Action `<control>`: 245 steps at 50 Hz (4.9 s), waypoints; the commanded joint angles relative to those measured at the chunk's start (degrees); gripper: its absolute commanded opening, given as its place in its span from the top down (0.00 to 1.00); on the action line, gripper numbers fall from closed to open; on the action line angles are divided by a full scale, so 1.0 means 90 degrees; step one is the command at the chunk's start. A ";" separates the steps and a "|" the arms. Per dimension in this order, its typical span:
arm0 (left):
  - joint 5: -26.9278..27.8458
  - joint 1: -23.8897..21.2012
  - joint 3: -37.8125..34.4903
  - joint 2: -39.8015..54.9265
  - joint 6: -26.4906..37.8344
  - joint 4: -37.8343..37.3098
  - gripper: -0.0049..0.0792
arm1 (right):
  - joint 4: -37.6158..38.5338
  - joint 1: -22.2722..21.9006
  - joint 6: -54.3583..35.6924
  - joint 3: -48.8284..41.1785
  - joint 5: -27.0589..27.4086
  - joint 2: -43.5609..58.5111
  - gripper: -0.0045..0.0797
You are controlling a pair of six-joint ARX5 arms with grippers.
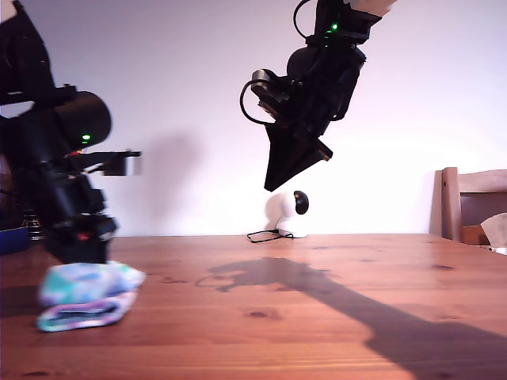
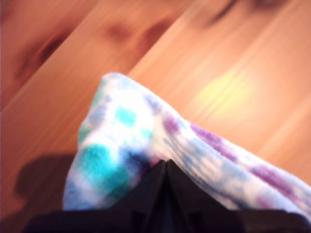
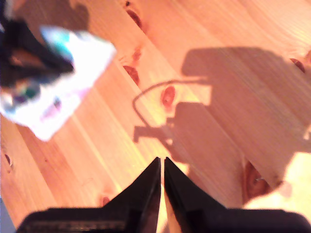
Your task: Fold the socks in front of you. After folding them, place them to the left side.
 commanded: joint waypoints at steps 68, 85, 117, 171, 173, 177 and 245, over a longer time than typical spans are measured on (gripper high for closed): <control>0.0758 0.0770 -0.0306 -0.1430 -0.0571 -0.0585 0.96 | 0.0233 -0.0168 -0.0032 0.0022 -0.0415 0.0017 0.96; 0.2280 0.0423 -0.0306 -0.1474 -0.1812 0.1115 0.96 | 0.0838 -0.0163 -0.0032 0.0022 -0.0646 0.0017 0.96; 0.3198 0.0073 -0.0308 -0.1472 -0.2084 0.2871 0.96 | 0.2072 0.0321 0.0481 0.0022 0.0070 0.0012 0.96; 0.3704 -0.0338 -0.0311 -0.1472 -0.2810 0.3762 0.96 | 0.2557 -0.0012 0.0882 -0.0221 0.1197 -0.0984 0.96; 0.3704 -0.0338 -0.0311 -0.1472 -0.2810 0.3781 0.96 | 0.2897 -0.0012 0.0918 -0.0318 0.1294 -0.0984 0.96; 0.3704 -0.0340 -0.0311 -0.1472 -0.2810 0.3813 0.96 | 0.3585 0.0010 0.0933 -0.0440 0.1392 -0.0986 0.96; 0.3245 -0.1370 -0.0318 -0.1685 -0.2375 0.4187 0.96 | 0.7864 0.0049 0.1783 -0.5768 0.0597 -0.4384 0.96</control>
